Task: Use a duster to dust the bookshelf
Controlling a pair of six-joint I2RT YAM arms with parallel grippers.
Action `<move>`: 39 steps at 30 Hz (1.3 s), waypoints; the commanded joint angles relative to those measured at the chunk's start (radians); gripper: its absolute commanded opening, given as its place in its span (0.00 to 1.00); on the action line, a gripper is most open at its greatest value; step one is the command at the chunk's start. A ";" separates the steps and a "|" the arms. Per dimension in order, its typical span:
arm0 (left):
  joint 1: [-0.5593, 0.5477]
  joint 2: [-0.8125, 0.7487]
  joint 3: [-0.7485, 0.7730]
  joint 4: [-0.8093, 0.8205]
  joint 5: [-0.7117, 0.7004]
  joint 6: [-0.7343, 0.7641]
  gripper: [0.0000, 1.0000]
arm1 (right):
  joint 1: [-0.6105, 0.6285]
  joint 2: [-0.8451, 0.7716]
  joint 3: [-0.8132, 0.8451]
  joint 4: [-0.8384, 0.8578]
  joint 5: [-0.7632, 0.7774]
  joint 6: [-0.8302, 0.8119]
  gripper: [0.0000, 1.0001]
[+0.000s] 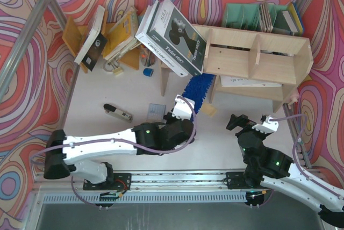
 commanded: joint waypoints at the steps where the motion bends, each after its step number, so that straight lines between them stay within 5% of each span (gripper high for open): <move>1: -0.016 -0.072 -0.017 0.146 0.026 0.024 0.00 | 0.004 -0.009 0.012 -0.010 0.027 0.014 0.99; 16: -0.017 0.261 0.039 -0.088 0.167 -0.023 0.00 | 0.005 -0.004 0.013 -0.010 0.027 0.014 0.99; 39: -0.007 -0.120 -0.040 0.029 -0.128 0.133 0.00 | 0.004 0.000 0.013 -0.011 0.030 0.018 0.99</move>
